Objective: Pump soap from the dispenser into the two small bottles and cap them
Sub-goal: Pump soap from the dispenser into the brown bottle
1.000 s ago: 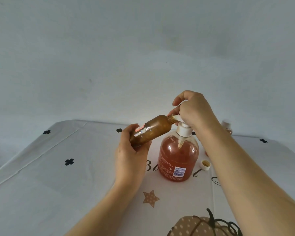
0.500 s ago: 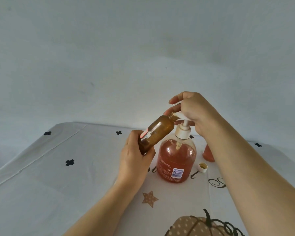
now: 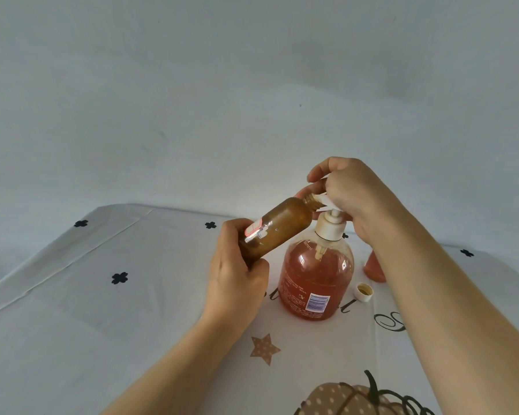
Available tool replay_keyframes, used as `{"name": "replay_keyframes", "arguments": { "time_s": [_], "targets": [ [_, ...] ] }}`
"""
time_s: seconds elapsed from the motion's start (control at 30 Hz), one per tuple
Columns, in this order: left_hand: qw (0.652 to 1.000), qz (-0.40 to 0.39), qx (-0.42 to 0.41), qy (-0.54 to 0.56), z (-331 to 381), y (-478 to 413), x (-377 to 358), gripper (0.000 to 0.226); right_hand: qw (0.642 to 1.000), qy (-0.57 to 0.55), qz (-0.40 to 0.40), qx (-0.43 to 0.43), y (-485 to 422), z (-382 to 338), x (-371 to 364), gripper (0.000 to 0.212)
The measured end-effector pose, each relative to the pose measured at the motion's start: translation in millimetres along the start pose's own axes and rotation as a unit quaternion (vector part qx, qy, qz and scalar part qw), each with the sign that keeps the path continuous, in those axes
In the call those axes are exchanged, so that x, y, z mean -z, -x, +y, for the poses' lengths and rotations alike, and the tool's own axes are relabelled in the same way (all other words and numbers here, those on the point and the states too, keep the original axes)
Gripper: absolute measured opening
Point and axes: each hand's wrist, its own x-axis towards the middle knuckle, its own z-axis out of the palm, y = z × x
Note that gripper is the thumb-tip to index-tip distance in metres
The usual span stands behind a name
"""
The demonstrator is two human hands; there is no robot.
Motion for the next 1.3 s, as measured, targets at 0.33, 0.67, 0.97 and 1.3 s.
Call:
{"name": "replay_keyframes", "arguments": {
  "time_s": [0.33,0.67,0.97,1.3],
  "targets": [
    [0.999,0.038,0.014,0.014,2,1,1,0.051,1.000,0.016,-0.001,-0.013,11,-8,1,0.040],
    [1.000,-0.030,-0.006,0.009,8,-2,5,0.029,0.999,0.038,-0.005,-0.011,10,-14,9,0.041],
    [0.996,-0.020,0.058,-0.058,3,-6,2,0.028,1.000,0.025,-0.007,0.005,3,-11,4,0.043],
    [0.994,0.049,0.077,-0.067,3,-5,5,0.033,0.999,0.025,-0.023,0.009,1,-1,-3,0.037]
  ]
}}
